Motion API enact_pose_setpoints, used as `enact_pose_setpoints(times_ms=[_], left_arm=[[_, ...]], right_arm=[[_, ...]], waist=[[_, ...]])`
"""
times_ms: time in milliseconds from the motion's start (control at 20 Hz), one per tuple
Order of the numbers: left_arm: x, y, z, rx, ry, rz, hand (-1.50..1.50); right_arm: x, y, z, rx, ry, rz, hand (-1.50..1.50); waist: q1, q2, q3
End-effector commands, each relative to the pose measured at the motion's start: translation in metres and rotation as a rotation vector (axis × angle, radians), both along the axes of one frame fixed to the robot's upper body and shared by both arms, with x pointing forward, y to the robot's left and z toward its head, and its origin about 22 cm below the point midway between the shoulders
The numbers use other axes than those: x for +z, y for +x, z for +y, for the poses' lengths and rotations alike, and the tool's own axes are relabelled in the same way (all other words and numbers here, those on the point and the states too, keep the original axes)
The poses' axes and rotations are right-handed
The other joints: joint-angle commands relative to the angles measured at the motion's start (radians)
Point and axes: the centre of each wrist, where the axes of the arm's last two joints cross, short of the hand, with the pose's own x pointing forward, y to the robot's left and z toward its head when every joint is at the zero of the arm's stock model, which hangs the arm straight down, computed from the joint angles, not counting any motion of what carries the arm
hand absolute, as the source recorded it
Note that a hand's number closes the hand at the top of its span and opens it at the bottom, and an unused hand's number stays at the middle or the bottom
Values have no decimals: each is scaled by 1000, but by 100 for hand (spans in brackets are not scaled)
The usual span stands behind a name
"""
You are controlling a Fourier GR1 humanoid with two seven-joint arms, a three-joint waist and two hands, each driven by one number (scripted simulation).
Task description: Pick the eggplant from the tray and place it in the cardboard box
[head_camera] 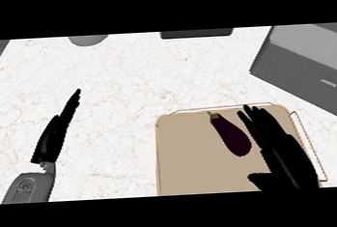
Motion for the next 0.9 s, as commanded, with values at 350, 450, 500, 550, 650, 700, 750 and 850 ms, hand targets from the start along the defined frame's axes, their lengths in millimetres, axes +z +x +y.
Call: enact_pose_setpoints(times_ms=[350, 450, 500, 550, 650, 700, 750, 850], left_arm=[[1, -15, -10, -5, -6, 6, 0], [1, -14, 8, 1, 10, 19, 0], [-1, -25, 3, -1, -1, 4, 0], [7, -7, -2, 5, -22, -6, 0], [-6, -8, -15, -16, 8, 7, 0], [-5, 2, 4, -8, -3, 0, 0], [-6, -6, -3, -2, -15, 10, 0], [-7, -7, -11, -11, -12, 2, 0]], right_arm=[[-15, 20, 11, -31, -16, 3, -150], [-19, 41, 21, -21, -17, 22, -150], [-27, 27, 22, -22, -23, 33, -150], [-17, 31, 9, -3, -14, 33, -150], [-7, 29, 23, 17, -25, 55, -150], [-11, 35, 32, 15, -15, 47, -150], [-44, 40, 10, 26, -16, 41, -150], [-35, 57, 12, 17, 4, 52, -150]], waist=[[1, 0, 0], [5, 0, 0], [4, 0, 0], [1, 0, 0], [0, 0, 0], [0, 0, 0], [3, 1, 0], [3, 1, 0]])
